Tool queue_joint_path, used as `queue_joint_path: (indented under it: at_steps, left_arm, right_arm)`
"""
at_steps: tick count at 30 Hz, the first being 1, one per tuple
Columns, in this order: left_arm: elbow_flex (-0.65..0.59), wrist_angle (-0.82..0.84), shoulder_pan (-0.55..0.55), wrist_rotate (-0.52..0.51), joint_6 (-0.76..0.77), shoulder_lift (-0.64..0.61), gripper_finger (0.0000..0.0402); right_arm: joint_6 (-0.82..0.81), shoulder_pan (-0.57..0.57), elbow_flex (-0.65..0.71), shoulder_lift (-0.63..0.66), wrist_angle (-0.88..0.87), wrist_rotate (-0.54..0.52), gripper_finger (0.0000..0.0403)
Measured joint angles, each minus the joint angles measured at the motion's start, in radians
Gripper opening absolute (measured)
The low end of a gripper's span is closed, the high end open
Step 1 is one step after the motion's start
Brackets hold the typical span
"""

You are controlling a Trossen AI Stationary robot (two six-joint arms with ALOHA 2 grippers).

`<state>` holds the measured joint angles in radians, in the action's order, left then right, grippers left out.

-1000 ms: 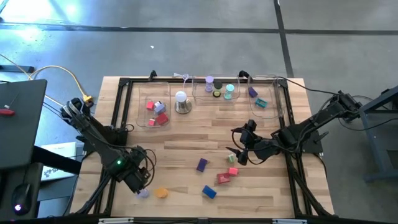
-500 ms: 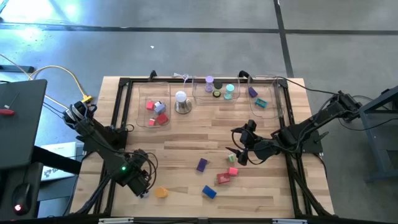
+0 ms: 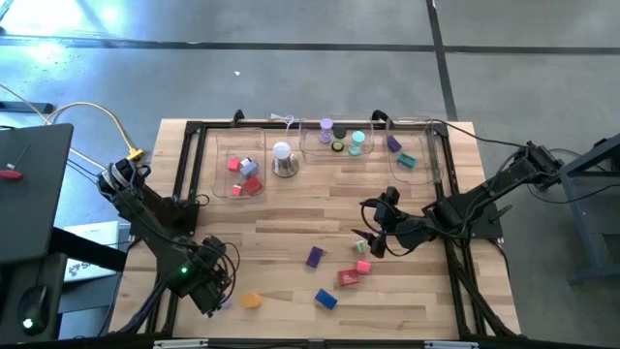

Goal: Pick & Place Office items
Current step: Put the black pink hourglass into the middle transparent bin

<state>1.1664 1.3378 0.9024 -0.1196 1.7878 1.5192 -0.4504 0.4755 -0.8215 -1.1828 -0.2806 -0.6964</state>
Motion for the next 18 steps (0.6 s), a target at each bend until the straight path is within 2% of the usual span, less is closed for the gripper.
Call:
queue_joint_path:
  at_steps: [18]
  left_arm:
    - [0.000, 0.001, 0.030, -0.015, 0.045, 0.094, 0.0328]
  right_arm:
    - [0.002, 0.000, 0.000, 0.000, 0.000, -0.002, 0.0360]
